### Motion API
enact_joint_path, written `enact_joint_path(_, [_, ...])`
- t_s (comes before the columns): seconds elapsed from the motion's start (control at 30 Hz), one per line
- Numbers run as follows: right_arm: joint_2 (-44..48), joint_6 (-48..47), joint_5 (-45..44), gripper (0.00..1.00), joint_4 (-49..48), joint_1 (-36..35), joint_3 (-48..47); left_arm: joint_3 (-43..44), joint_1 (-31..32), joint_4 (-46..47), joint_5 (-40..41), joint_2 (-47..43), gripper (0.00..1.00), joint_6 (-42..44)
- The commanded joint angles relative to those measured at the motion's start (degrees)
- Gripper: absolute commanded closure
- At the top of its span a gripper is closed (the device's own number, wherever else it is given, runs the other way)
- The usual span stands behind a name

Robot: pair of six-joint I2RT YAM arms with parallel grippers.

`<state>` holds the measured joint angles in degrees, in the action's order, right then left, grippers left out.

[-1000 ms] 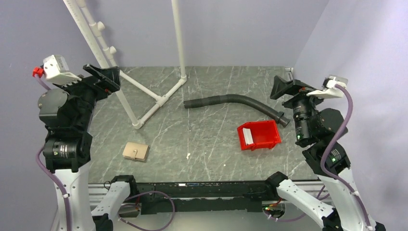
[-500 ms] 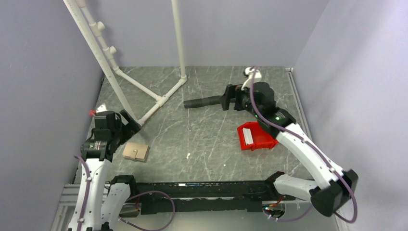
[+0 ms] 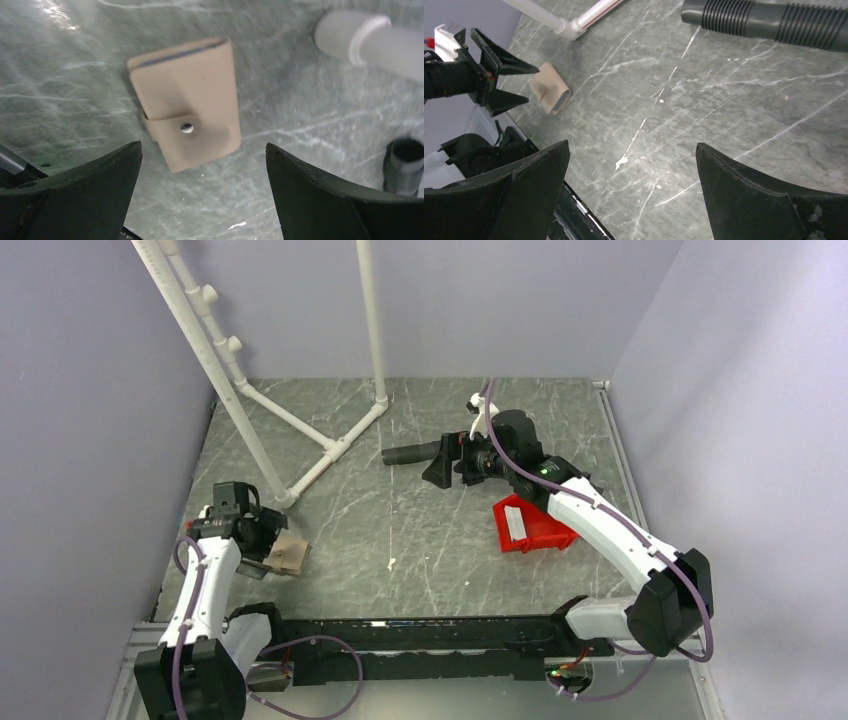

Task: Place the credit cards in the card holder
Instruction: Move the card holder to the center of the board.

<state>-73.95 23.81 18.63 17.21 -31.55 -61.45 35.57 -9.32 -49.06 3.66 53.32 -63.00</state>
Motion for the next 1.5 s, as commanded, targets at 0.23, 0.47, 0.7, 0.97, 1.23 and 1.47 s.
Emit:
enact_joint_path(0.23, [-5.7, 0.4, 2.5, 0.0, 0.6, -0.4, -1.0, -2.6, -2.8, 2.1, 1.7, 6.3, 0.04, -6.9])
enact_joint_path(0.47, [-8.4, -0.1, 0.4, 0.0, -0.1, -2.1, -0.4, -5.4, -0.1, 18.8, -15.8, 15.8, 0.37, 2.7])
enact_joint_path(0.7, [-14.0, 0.8, -1.1, 0.0, -4.0, -6.6, 0.6, 2.4, 21.8, 30.2, -18.0, 29.7, 0.53, 7.7])
enact_joint_path(0.97, [-20.4, 4.2, 5.0, 0.01, -12.0, -7.2, 2.1, 5.3, 24.1, 30.4, -18.2, 30.4, 0.38, 21.3])
enact_joint_path(1.23, [-28.6, 7.3, 10.3, 0.1, -20.1, -9.6, -1.2, 0.8, 24.1, 25.3, -13.6, 14.7, 0.32, 20.0])
enact_joint_path(1.47, [-34.5, 19.3, -3.9, 0.21, -30.0, -15.0, -1.2, -4.7, 24.1, 28.7, -11.3, 5.4, 0.46, 17.0])
